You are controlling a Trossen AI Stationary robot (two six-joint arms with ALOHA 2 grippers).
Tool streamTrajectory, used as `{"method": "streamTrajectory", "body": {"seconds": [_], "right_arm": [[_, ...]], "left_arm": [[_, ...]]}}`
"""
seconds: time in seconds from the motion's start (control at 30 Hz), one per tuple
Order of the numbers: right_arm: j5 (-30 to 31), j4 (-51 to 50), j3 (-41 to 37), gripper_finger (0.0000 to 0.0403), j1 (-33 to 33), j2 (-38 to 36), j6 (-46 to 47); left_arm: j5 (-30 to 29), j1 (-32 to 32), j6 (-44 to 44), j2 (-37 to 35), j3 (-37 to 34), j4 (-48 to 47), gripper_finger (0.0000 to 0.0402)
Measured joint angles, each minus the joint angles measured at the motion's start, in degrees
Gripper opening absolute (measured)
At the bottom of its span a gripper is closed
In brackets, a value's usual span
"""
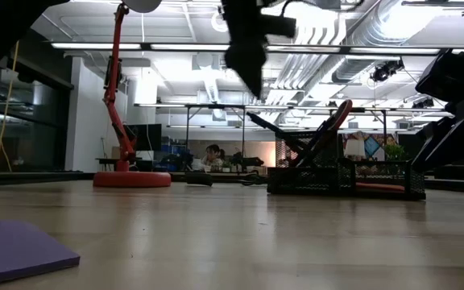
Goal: Pick and place office supplies into organizer
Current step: Put the black pen into the desk organizer
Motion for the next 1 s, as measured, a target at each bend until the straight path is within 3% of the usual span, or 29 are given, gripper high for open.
{"method": "streamTrajectory", "body": {"seconds": [0.13,0.2,0.3,0.43,0.57,0.8,0.87,1.0], "right_arm": [[0.0,0.0,0.0,0.0166,0.0,0.0,0.0],[0.0,0.0,0.0,0.0168,0.0,0.0,0.0],[0.0,0.0,0.0,0.0170,0.0,0.0,0.0],[0.0,0.0,0.0,0.0167,0.0,0.0,0.0],[0.0,0.0,0.0,0.0169,0.0,0.0,0.0],[0.0,0.5,0.0,0.0165,0.0,0.1,0.0],[0.0,0.0,0.0,0.0162,0.0,-0.1,0.0],[0.0,0.0,0.0,0.0158,0.0,-0.1,0.0]], "left_arm": [[-3.7,0.0,-1.4,0.0,0.0,-11.9,0.0255],[-3.4,0.2,-6.9,0.0,0.0,-16.6,0.0257],[1.3,1.1,-14.0,0.0,0.0,-19.8,0.0253],[10.1,1.8,-17.9,-0.1,-3.6,-16.5,0.0241],[24.2,1.1,-15.7,-2.7,-12.5,-3.5,0.0221],[41.7,-1.6,-13.5,-13.6,-35.3,27.0,0.0191],[45.1,-2.3,-13.7,-17.8,-43.8,42.4,0.0188],[44.9,-2.3,-17.7,-23.4,-61.4,72.1,0.0187]]}}
